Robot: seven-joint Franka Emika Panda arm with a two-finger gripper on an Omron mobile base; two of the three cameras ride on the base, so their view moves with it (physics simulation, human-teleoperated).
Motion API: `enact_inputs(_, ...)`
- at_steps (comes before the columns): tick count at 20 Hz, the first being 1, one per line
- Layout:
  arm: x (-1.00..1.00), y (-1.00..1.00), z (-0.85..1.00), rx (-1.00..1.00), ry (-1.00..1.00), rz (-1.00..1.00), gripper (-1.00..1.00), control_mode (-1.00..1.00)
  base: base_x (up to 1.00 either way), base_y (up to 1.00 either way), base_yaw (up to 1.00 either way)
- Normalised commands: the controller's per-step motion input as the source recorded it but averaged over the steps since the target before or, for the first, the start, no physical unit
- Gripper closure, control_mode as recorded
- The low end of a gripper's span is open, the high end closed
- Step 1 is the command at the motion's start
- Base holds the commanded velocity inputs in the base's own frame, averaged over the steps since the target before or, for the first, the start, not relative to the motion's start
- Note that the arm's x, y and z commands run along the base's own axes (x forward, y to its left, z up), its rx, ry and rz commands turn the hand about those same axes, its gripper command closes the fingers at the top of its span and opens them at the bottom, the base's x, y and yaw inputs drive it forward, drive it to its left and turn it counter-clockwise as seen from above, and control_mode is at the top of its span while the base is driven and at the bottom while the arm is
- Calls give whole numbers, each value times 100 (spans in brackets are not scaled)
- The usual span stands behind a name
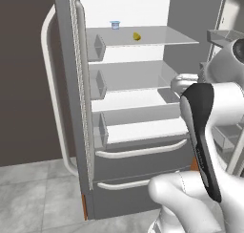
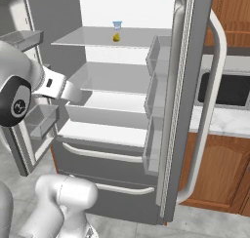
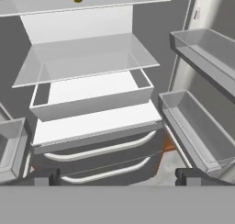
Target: Take the lemon wedge from the fridge and place it on the plate with fish on the dining counter.
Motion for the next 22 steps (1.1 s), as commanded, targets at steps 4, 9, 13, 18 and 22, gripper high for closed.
enact_inputs(4, 0, 0, 0, 0, 0, 0, -100, -100, 0, 0, 0)
enact_inputs(9, 0, -5, 0, 0, 0, 1, -100, -100, 0, 0, 0)
enact_inputs(13, 0, -2, 0, 0, 0, 2, -100, -100, 0, 0, 0)
enact_inputs(18, 18, -13, 0, 0, 0, 0, -100, -100, 0, 0, 0)
enact_inputs(22, 57, -11, 0, 0, 0, 0, -100, -100, 0, 0, 0)
